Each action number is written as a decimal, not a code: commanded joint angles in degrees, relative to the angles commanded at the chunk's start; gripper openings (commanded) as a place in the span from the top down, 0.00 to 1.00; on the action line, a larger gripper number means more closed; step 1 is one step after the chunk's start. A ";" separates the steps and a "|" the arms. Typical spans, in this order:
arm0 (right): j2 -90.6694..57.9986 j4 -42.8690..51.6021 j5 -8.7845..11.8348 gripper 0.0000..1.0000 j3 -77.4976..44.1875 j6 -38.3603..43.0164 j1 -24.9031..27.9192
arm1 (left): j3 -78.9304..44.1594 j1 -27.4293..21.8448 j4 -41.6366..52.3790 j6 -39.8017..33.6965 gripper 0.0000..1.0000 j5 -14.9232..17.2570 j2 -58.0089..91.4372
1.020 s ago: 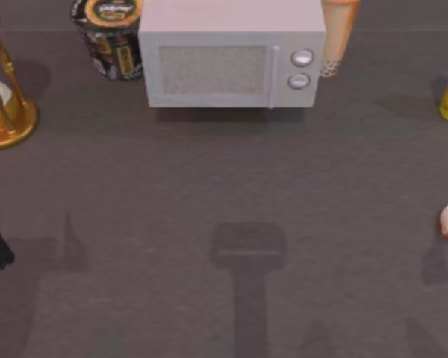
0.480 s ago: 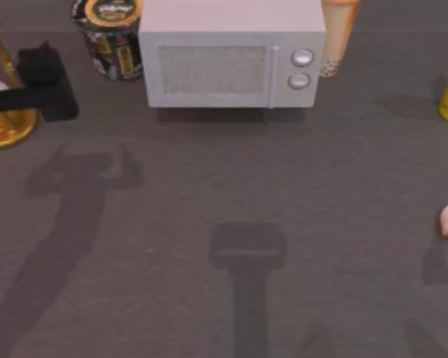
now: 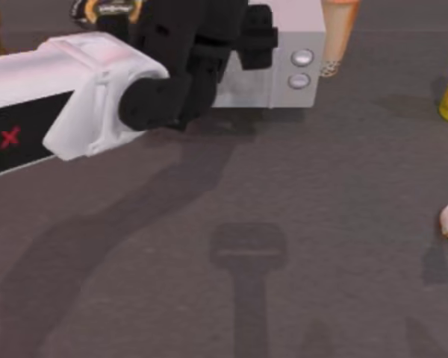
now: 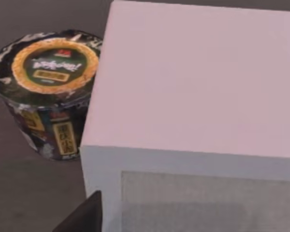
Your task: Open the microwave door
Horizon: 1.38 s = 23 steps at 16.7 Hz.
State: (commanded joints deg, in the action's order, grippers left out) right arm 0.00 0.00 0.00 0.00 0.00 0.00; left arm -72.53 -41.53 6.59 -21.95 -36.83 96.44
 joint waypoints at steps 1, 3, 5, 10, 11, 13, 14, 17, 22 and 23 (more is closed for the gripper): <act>0.00 0.00 0.00 0.00 0.00 0.00 0.00 | -3.25 -1.83 0.24 -1.01 0.00 -1.62 4.47; 0.00 0.00 0.00 0.00 0.00 0.00 0.00 | -8.74 -4.91 0.59 -2.74 0.00 -4.33 11.85; 0.00 0.00 0.00 0.00 0.00 0.00 0.00 | -12.66 -7.09 0.78 -4.00 0.00 -6.24 16.84; 0.00 0.00 0.00 0.00 0.00 0.00 0.00 | -15.03 -8.42 0.85 -4.79 0.00 -7.37 19.74; 0.00 0.00 0.00 0.00 0.00 0.00 0.00 | -15.03 -8.42 0.85 -4.79 0.00 -7.37 19.74; 0.00 0.00 0.00 0.00 0.00 0.00 0.00 | -14.97 -8.09 0.74 -4.63 0.00 -7.14 19.79; 0.00 0.00 0.00 0.00 0.00 0.00 0.00 | -15.75 -7.74 0.40 -4.27 0.00 -6.82 20.59; 0.00 0.00 0.00 0.00 0.00 0.00 0.00 | -20.19 -5.51 -1.38 -2.44 0.00 -4.90 25.54; 0.00 0.00 0.00 0.00 0.00 0.00 0.00 | -26.06 -1.91 -3.91 0.20 0.00 -1.80 32.27; 0.00 0.00 0.00 0.00 0.00 0.00 0.00 | -26.06 -1.91 -3.91 0.20 0.00 -1.80 32.27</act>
State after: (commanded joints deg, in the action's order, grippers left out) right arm 0.00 0.00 0.00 0.00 0.00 0.00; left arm -98.59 -43.45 2.68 -21.75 -38.63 128.71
